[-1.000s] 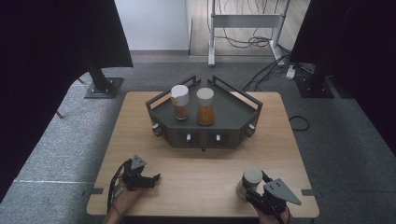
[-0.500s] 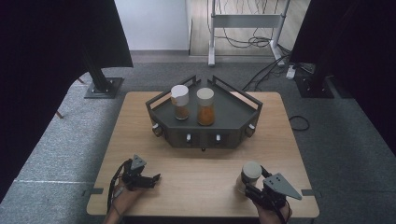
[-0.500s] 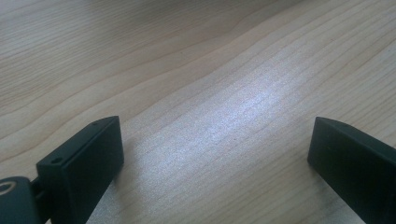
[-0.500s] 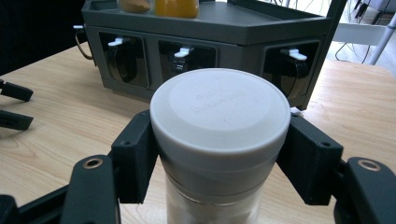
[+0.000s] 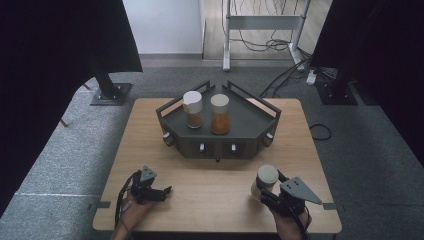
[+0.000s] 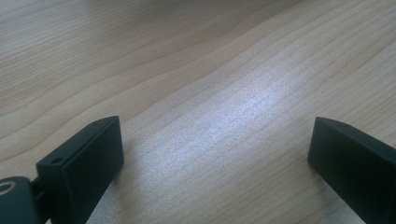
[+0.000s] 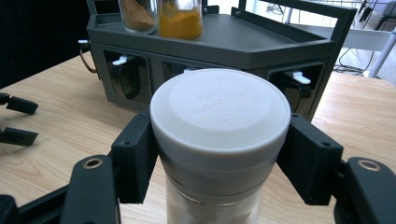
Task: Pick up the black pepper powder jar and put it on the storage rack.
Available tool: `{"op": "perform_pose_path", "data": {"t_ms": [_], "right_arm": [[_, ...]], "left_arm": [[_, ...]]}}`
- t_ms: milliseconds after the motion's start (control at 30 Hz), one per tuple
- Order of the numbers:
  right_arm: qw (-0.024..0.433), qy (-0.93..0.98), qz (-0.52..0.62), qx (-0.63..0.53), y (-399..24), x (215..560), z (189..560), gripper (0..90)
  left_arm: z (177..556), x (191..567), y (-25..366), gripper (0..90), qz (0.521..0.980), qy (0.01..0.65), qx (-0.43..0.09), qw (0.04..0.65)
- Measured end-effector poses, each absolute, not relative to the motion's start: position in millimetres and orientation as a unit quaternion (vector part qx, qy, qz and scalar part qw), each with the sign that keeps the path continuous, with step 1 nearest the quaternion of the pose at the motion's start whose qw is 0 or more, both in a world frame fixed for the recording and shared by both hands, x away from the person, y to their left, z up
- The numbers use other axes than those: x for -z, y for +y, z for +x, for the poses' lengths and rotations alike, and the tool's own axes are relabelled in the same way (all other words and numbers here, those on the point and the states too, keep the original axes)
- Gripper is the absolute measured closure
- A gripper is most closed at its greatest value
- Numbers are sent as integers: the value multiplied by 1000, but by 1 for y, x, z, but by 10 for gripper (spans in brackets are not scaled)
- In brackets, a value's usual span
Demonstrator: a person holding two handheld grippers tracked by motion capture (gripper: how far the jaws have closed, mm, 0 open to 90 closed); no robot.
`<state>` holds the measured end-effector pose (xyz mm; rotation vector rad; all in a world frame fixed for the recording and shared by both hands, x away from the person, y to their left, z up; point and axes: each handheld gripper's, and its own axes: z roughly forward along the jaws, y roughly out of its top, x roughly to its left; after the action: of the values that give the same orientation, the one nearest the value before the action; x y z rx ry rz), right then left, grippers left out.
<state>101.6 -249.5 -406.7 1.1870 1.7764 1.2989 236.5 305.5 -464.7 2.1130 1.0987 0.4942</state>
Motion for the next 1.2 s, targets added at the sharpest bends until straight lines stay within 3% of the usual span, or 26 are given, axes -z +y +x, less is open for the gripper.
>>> {"op": "perform_pose_path", "data": {"t_ms": [1200], "right_arm": [[307, 668, 446, -511, -247, 356, 139, 337]], "left_arm": [[237, 464, 306, 33, 815, 424, -190, 347]]}}
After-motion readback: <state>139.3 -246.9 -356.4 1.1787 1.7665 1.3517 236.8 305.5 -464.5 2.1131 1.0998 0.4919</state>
